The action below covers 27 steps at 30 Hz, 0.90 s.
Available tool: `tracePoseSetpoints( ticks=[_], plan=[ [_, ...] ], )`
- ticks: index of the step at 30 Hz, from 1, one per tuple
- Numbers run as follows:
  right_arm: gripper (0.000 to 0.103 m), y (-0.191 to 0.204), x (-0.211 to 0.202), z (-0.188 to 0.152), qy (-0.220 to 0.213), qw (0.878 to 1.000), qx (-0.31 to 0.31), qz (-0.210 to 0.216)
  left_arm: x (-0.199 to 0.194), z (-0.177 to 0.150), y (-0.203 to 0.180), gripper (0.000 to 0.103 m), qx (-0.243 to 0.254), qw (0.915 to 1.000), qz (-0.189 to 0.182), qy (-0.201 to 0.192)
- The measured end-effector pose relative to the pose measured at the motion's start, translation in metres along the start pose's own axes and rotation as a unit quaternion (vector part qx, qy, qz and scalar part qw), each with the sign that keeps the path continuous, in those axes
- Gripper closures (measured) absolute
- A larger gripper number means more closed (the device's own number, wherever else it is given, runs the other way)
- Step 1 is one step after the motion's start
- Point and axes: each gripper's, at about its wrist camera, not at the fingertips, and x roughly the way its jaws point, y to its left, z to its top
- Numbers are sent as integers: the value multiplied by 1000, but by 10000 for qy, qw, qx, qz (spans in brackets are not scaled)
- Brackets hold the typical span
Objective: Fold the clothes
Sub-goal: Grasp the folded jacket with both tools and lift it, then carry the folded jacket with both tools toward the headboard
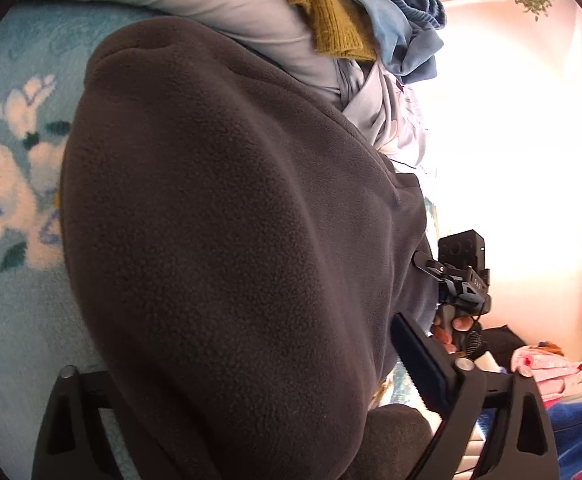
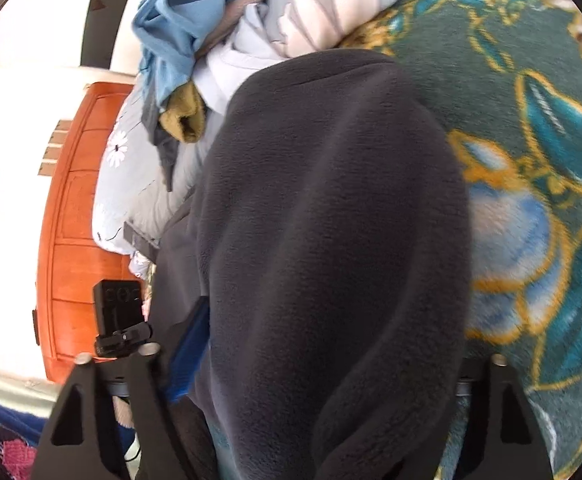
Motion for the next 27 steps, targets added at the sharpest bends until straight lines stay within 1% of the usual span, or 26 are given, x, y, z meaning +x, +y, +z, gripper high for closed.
tracePoseSetpoints(
  ticks=[1, 3, 5, 8, 13, 17, 22, 27],
  plan=[
    [34, 1, -1, -1, -9, 10000, 8, -32, -1, 0, -2, 19, -8, 10000, 69, -33],
    [39, 3, -3, -3, -26, 9999, 12, -99, -4, 0, -5, 36, -24, 9997, 206, -100],
    [42, 6, -4, -3, -40, 9999, 17, -166, -8, -4, -4, 40, -123, 9994, 272, -156],
    [45, 10, -7, -3, -43, 9997, 32, -220, -11, -5, -8, 46, -136, 9991, 349, -214],
    [50, 21, -14, -6, -94, 9997, 41, -240, -18, -5, -22, 51, -88, 9986, 427, -303],
    [52, 36, -23, -14, -186, 9997, -12, -184, -32, -13, -38, 54, 54, 9982, 455, -378],
    [53, 58, -34, -28, -241, 9996, -127, -112, -55, -26, -57, 55, 213, 9974, 443, -521],
    [54, 81, -45, -47, -246, 9994, -255, 14, -90, -52, -64, 56, 252, 9965, 350, -713]
  ],
)
